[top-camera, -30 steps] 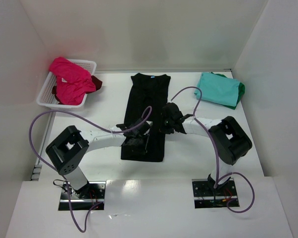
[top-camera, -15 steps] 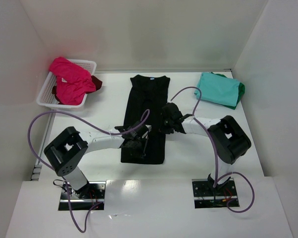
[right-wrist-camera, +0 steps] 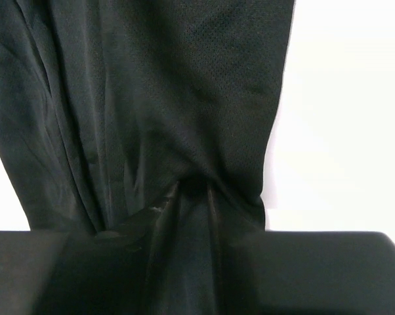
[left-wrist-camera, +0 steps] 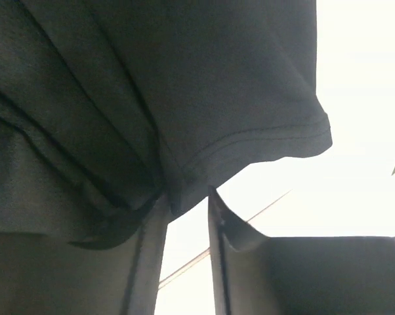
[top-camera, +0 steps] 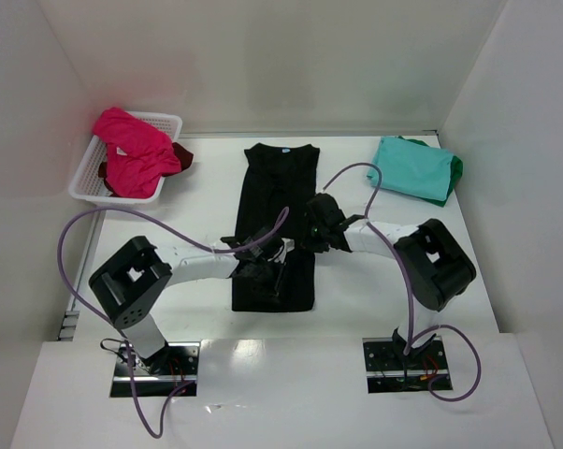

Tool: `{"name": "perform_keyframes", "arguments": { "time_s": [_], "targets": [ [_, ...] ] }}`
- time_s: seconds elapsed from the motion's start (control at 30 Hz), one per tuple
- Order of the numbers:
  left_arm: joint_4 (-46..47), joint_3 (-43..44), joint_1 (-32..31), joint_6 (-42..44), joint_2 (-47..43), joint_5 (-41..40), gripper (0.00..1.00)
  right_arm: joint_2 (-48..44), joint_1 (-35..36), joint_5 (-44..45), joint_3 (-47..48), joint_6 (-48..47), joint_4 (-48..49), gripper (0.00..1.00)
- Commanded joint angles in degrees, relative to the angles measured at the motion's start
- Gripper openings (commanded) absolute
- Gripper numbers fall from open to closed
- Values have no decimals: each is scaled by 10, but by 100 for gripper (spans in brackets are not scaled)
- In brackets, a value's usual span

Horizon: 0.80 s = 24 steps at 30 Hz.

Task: Fold and stack the t-shirts
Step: Rotate the tshirt 90 degrees, then grab the bottom of the folded rectangular tshirt with both arms

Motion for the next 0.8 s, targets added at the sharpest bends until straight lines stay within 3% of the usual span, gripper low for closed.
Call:
{"name": "perform_keyframes", "arguments": {
  "time_s": [0.0,0.13,0.2,0.23,0.33,0.43,0.6,0.77],
  "targets": [
    [-48,50,-3,25,-44,-38,51,-79,4,31,7,-3,-31,41],
    [-74,101,2,35,-132,-74,73,-183,-1,37,-26,4,-71,71],
    [-74,103,12,25,-188,-116,94,-249,-1,37,-56,21,-92,95],
    [-77,97,12,19,-221,-138,99,-270,-1,41,-79,32,-104,100],
    [-87,38,33,-25,-308,-209,100,-342,-1,37,-163,87,-111,100],
    [-87,-14,78,-57,-348,-186,100,-390,1,-13,-239,142,-88,100],
    [-71,-82,106,-88,-352,-157,100,-413,21,-30,-279,160,-83,100],
    [-56,-122,135,-96,-328,-116,100,-363,26,-66,-279,130,-74,100]
  ]
}}
